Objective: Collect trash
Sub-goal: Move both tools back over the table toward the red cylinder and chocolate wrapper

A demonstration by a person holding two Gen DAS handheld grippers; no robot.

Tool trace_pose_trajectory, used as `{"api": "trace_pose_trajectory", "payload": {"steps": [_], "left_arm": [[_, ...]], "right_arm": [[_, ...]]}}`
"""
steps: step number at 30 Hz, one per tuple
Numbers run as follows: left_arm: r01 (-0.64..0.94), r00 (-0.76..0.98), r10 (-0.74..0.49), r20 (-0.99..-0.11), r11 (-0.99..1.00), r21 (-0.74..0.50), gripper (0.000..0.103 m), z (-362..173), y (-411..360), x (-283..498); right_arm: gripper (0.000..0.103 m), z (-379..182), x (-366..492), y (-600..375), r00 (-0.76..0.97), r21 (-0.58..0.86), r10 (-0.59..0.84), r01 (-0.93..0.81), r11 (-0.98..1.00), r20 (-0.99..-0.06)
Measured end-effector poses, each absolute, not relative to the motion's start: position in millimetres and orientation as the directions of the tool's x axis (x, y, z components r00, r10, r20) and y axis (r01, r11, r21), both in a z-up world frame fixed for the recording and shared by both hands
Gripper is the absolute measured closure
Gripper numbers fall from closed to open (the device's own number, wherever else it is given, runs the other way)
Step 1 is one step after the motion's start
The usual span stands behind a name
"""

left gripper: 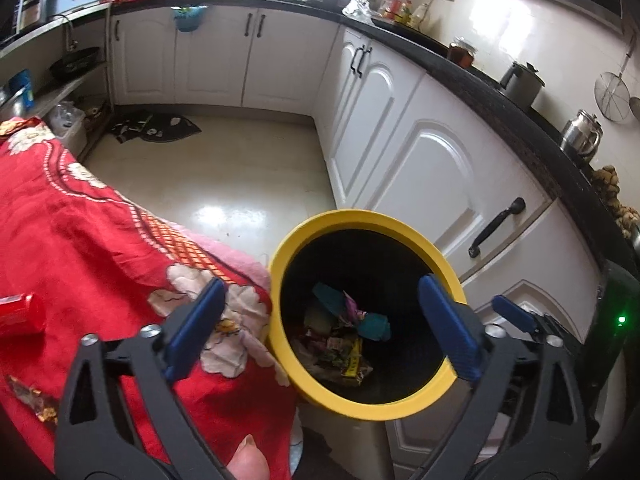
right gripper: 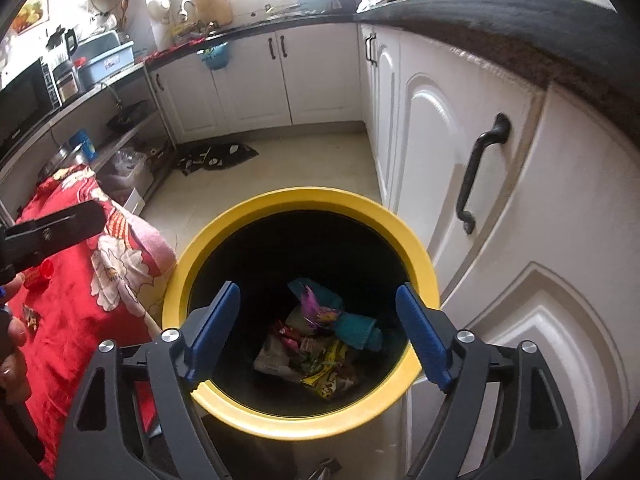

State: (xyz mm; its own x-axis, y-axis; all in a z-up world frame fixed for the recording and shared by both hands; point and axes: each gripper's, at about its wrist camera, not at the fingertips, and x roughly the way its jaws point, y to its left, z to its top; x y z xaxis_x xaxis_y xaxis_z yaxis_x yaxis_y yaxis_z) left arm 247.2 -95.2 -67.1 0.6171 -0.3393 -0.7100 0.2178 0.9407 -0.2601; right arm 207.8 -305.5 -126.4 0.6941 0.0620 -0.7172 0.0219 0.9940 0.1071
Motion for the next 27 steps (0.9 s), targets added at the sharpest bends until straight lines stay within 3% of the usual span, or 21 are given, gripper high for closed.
{"api": "trace_pose_trajectory", "payload": {"steps": [27], "left_arm": [[0.073,0.755,-0.195,-0.626,0.974,-0.215,0.011,-16.9,-12.1,199.8]], "right_arm": [[0.019,-60.6,172.6,-257.0,0.781,0.145,0.17,-0.102,0.984,-0.601]]}}
